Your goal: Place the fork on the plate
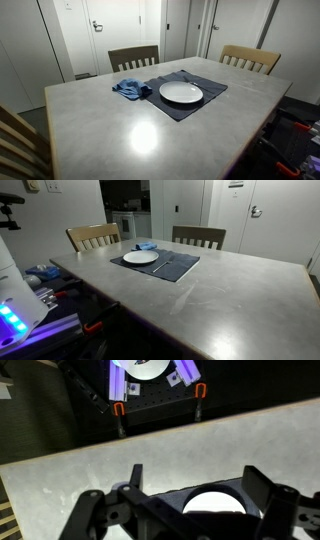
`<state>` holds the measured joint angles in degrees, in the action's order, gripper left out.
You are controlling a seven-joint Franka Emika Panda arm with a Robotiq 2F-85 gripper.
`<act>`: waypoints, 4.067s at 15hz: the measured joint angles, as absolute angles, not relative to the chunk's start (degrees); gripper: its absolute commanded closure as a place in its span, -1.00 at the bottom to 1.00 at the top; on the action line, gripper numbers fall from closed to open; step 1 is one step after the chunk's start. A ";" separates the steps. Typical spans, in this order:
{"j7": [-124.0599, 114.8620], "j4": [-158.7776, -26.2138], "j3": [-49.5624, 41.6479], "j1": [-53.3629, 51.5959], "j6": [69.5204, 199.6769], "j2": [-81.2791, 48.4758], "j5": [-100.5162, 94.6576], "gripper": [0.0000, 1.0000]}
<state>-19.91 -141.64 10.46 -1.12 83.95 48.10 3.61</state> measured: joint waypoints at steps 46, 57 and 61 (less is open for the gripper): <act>-8.80 -144.78 2.23 -0.70 122.12 31.59 -8.20 -1.00; 0.67 -136.68 -3.49 -0.08 130.36 14.20 -3.49 -1.00; 4.29 -131.75 -4.14 -0.06 129.14 7.77 0.79 -1.00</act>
<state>4.29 -131.75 -4.14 -0.06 129.14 7.77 0.79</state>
